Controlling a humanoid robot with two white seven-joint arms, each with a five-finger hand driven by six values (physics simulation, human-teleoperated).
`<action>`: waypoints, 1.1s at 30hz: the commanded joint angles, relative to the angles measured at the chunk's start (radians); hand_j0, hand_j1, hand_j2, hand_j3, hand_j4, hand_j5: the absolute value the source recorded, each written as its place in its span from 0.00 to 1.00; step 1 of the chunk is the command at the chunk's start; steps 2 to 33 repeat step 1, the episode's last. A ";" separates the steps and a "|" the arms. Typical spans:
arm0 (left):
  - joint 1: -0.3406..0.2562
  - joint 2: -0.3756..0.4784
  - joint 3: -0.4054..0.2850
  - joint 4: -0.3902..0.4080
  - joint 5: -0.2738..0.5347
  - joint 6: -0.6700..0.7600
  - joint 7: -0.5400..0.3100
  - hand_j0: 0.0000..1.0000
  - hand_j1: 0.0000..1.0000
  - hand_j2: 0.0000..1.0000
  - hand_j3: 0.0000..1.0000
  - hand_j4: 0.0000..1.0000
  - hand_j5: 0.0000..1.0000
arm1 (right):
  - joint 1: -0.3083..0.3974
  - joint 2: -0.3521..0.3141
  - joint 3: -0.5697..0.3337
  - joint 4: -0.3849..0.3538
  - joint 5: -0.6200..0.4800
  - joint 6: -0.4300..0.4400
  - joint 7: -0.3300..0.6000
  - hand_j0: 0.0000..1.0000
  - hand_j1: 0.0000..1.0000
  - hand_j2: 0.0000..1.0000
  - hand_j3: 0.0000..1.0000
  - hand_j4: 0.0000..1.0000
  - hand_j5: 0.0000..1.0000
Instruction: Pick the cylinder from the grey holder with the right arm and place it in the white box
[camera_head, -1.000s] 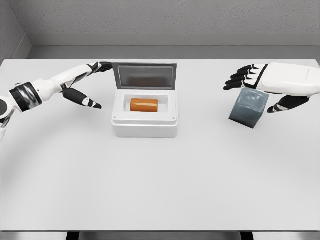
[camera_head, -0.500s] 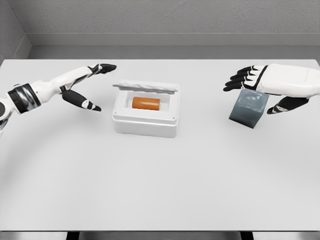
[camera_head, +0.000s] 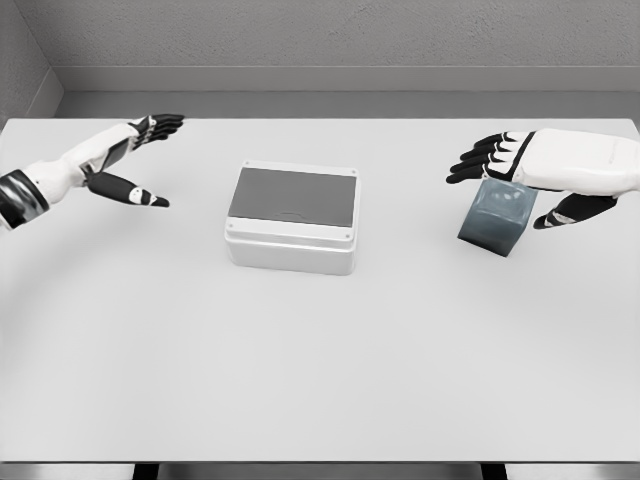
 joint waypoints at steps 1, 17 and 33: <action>0.002 0.004 0.004 0.005 0.006 0.000 0.000 1.00 1.00 1.00 1.00 1.00 1.00 | 0.000 -0.001 -0.001 0.000 -0.006 0.003 0.000 1.00 1.00 1.00 1.00 1.00 1.00; 0.002 0.004 0.004 0.005 0.006 0.000 0.000 1.00 1.00 1.00 1.00 1.00 1.00 | 0.000 -0.001 -0.001 0.000 -0.006 0.003 0.000 1.00 1.00 1.00 1.00 1.00 1.00; 0.002 0.004 0.004 0.005 0.006 0.000 0.000 1.00 1.00 1.00 1.00 1.00 1.00 | 0.000 -0.001 -0.001 0.000 -0.006 0.003 0.000 1.00 1.00 1.00 1.00 1.00 1.00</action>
